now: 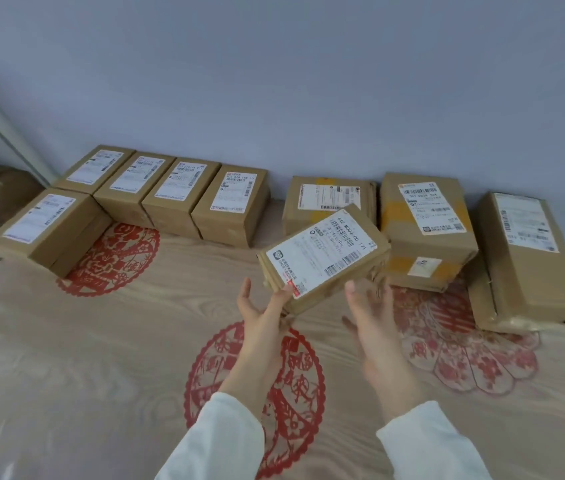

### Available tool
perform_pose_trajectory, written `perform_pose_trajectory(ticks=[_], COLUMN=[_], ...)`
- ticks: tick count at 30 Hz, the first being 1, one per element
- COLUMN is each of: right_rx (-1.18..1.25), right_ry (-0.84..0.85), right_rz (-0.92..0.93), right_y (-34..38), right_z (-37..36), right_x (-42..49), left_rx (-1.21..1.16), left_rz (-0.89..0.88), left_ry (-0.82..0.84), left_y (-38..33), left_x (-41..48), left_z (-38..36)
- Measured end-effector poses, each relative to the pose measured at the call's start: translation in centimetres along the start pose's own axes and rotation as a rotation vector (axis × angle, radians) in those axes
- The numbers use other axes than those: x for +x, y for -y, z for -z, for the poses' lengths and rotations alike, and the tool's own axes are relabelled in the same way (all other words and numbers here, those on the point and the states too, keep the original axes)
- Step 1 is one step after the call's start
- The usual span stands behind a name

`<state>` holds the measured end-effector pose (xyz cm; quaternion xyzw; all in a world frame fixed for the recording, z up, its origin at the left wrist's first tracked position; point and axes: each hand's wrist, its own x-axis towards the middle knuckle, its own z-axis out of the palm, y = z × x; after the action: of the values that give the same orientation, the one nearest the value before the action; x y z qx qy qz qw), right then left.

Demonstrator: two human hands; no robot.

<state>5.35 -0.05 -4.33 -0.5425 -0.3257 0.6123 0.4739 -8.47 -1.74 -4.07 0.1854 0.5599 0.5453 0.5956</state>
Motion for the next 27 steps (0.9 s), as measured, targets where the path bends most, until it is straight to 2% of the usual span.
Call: perform_pose_trajectory(ticks=[4,9,14,18,23,27], right_rx=[0.077,0.180,0.135,0.112,-0.071,-0.155], right_ry=[0.092,-0.002,-0.075,-0.034,0.120,0.158], right_rz=[-0.055,-0.068,-0.045,0.049,0.194,0.299], right_y=[-3.1,-4.3,-6.6,-8.7,-10.3,-10.8], right_z=[-0.3,1.4,3.6,3.9,4.3,5.1], right_x=[-4.8,-6.9,-6.2,-5.2,-4.3,-3.6], left_rx=[0.075,0.140,0.301,0.406,0.361,0.343], left_rz=[0.053,0.064,-0.051,-0.117,-0.168,-0.222], left_ry=[0.098,0.163,0.193,0.380,0.403,0.438], left_y=[3.6,6.0,6.9,8.0,9.7,10.7], left_x=[-4.5,-7.3,-4.1,-2.0,-0.3,0.6], left_z=[0.5,1.8,4.6,5.1,4.8,4.4])
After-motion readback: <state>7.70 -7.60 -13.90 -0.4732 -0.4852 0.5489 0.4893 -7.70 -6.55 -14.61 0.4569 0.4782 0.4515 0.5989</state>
